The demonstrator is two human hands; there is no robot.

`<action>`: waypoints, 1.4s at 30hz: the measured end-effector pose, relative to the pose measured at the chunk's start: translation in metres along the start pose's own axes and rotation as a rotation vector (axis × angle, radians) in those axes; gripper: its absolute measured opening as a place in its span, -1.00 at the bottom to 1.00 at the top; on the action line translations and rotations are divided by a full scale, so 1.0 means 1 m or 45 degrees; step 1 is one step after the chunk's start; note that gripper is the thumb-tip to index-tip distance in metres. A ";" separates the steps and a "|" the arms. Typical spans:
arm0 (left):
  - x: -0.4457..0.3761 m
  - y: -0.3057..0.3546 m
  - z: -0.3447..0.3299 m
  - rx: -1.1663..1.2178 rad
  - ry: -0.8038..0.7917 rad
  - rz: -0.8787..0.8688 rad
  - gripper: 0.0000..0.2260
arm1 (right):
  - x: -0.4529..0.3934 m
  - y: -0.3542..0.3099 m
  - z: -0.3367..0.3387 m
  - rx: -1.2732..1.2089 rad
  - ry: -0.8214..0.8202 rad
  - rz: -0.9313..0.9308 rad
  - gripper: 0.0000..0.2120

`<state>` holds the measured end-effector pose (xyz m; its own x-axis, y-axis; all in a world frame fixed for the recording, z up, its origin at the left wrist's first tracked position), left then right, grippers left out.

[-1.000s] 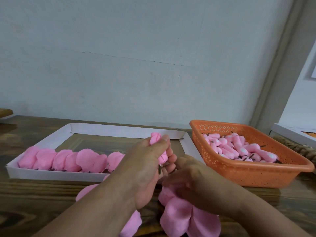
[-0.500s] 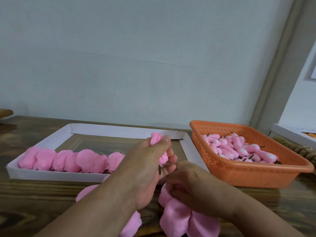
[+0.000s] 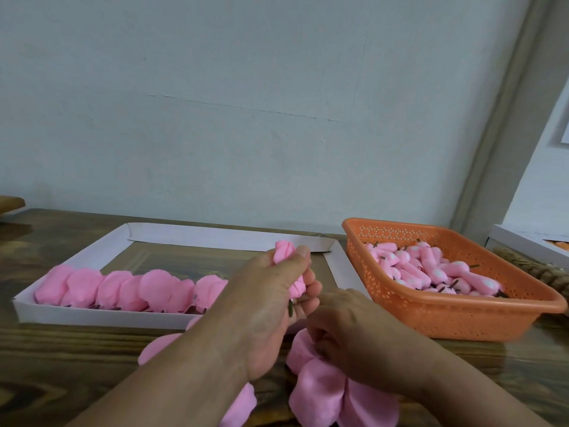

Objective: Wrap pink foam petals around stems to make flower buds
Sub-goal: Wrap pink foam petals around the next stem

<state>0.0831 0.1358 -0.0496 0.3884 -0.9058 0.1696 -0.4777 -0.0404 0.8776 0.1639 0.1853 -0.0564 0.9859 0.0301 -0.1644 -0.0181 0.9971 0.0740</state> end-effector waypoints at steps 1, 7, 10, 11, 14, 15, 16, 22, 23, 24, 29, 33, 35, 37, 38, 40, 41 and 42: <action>0.000 0.000 0.000 -0.002 -0.003 0.003 -0.83 | 0.001 0.000 0.001 -0.003 0.009 0.005 -0.86; 0.000 0.000 0.000 -0.006 0.011 0.005 -0.82 | 0.002 -0.003 0.008 -0.024 0.020 0.018 -0.93; 0.001 0.000 -0.001 -0.021 0.008 0.011 -0.80 | 0.005 -0.001 0.013 -0.118 0.071 -0.001 -0.86; 0.001 0.001 -0.002 -0.023 0.005 0.013 -0.80 | 0.007 0.001 0.015 -0.155 0.102 -0.024 -0.85; 0.003 0.001 -0.002 -0.014 0.000 0.021 -0.82 | 0.013 0.010 0.019 -0.250 0.176 -0.093 -0.83; 0.004 0.001 -0.002 -0.017 0.002 0.022 -0.83 | 0.014 0.012 0.020 -0.309 0.207 -0.104 -0.77; 0.004 0.000 -0.002 -0.026 0.005 0.020 -0.82 | 0.014 0.013 0.021 -0.389 0.241 -0.109 -0.70; 0.004 -0.001 -0.002 -0.072 0.018 0.024 -0.75 | 0.014 0.020 0.019 -0.711 0.283 -0.210 -0.73; 0.004 -0.001 -0.001 -0.078 0.017 0.026 -0.74 | 0.015 0.022 0.019 -0.726 0.294 -0.237 -0.80; 0.004 -0.001 0.000 -0.087 0.017 0.027 -0.73 | 0.016 0.024 0.020 -0.765 0.311 -0.266 -0.83; -0.001 0.000 0.003 -0.148 0.015 -0.002 -0.71 | 0.021 0.030 0.022 -1.073 0.437 -0.350 -0.88; -0.002 0.001 0.004 -0.211 0.012 -0.070 -0.70 | 0.025 0.038 0.030 -1.151 0.753 -0.378 -0.87; -0.001 0.000 0.001 -0.230 -0.045 -0.049 -0.69 | 0.026 0.037 0.036 -1.147 0.860 -0.343 -0.85; 0.002 -0.004 -0.005 -0.199 -0.162 0.022 -0.67 | 0.026 0.035 0.041 -1.183 0.914 -0.293 -0.84; 0.003 -0.006 -0.008 -0.180 -0.232 0.067 -0.66 | 0.026 0.034 0.043 -1.201 0.942 -0.274 -0.83; 0.006 -0.010 -0.012 -0.182 -0.345 0.129 -0.70 | 0.027 0.032 0.047 -1.185 0.985 -0.248 -0.82; 0.006 -0.012 -0.013 -0.194 -0.378 0.156 -0.74 | 0.027 0.032 0.049 -1.143 0.998 -0.245 -0.82; 0.007 -0.013 -0.013 -0.197 -0.395 0.180 -0.75 | 0.028 0.032 0.050 -1.099 1.015 -0.257 -0.83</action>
<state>0.1027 0.1356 -0.0541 0.0586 -0.9835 0.1713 -0.3753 0.1373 0.9167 0.1988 0.2144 -0.0095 0.6083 -0.4016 -0.6846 -0.2813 0.6975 -0.6591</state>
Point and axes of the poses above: each hand's wrist, its own x-axis away from the middle knuckle, its own z-axis out of the back of the hand, y = z × x, the point moved 6 cm from there along -x, towards the middle knuckle, and after that the axes turned 13 degrees about z, right-handed, at the moved point
